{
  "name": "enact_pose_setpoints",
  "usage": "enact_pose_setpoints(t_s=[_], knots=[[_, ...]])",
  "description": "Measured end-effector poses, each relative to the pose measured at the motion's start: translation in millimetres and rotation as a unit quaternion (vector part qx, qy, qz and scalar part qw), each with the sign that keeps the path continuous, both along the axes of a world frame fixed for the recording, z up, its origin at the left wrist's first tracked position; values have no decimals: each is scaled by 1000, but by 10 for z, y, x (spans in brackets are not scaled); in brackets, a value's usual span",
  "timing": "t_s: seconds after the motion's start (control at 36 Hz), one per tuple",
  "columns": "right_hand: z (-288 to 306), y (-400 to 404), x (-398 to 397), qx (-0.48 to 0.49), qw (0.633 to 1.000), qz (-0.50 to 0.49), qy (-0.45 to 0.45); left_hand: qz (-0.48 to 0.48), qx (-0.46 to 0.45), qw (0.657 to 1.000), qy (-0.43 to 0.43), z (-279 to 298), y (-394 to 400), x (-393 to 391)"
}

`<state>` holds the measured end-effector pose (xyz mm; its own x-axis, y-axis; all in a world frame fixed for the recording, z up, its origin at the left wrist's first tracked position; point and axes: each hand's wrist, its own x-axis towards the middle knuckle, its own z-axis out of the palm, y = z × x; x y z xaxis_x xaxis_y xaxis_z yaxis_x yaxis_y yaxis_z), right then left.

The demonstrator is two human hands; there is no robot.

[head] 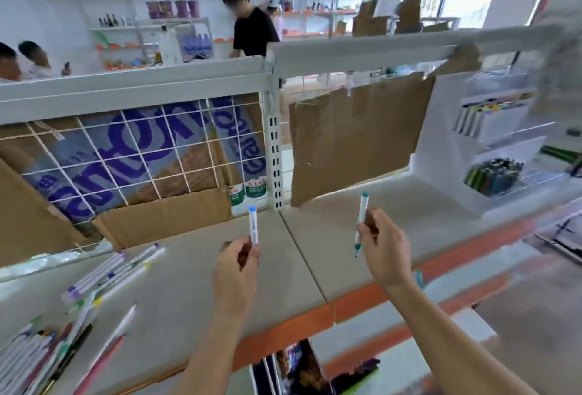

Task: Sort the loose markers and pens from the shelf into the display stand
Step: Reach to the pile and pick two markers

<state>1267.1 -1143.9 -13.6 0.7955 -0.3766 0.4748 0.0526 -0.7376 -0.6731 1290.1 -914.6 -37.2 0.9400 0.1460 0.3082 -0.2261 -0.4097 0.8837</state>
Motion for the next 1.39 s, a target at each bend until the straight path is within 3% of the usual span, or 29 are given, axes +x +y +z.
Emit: enact_pose_setpoints(t_s=[0.17, 0.47, 0.69, 0.92, 1.28, 1.39], knots=[[-49, -760, -373, -6, 998, -66, 9, -50, 38, 998, -7, 64, -778, -196], [-67, -2150, -1164, -13, 991, -135, -11, -138, -8, 990, -11, 55, -2261, -622], [-107, -2836, -1412, 33, 981, -187, -23, -213, -27, 977, -7, 15, -3088, -662], [-61, -3448, -1210, 24, 969, -233, -75, -268, -32, 963, -9, 87, -3872, -323], [72, -4222, -597, 22, 960, -280, -3, -314, -60, 947, 7, 215, -4740, 342], [52, -4473, -400, 35, 964, -264, -19, -320, -57, 946, 20, 236, -4988, 464]])
